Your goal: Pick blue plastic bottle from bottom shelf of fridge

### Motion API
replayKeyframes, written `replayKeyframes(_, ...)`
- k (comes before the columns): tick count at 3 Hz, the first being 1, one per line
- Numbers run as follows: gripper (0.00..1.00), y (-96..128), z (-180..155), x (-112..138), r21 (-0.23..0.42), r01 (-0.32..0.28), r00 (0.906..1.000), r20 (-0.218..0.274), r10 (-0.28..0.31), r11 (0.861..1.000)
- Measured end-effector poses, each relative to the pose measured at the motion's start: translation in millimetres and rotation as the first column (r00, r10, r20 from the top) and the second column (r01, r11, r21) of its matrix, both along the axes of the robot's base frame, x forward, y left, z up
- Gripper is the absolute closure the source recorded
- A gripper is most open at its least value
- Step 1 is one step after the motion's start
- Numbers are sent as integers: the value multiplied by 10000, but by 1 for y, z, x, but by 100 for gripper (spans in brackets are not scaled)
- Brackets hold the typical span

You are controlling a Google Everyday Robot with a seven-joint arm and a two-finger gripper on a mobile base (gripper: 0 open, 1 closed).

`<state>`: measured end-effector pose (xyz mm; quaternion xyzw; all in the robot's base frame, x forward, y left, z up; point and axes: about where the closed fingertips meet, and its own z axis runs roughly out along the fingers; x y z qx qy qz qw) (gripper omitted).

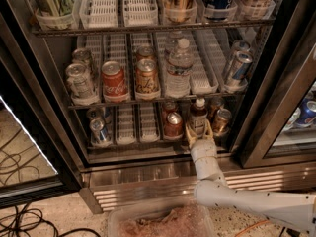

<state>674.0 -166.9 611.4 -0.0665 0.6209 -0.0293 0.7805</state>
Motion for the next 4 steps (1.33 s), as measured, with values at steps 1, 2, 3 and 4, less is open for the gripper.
replayKeyframes(1, 100, -3, 7, 1, 47, 34, 9994, 334, -35, 10000)
replayKeyframes(2, 100, -3, 5, 1, 47, 34, 9994, 334, -35, 10000)
replayKeyframes(3, 100, 4, 5, -28, 21, -162, 9995, 275, 161, 9999)
replayKeyframes(4, 100, 5, 7, -37, 38, -183, 9993, 327, 181, 9998)
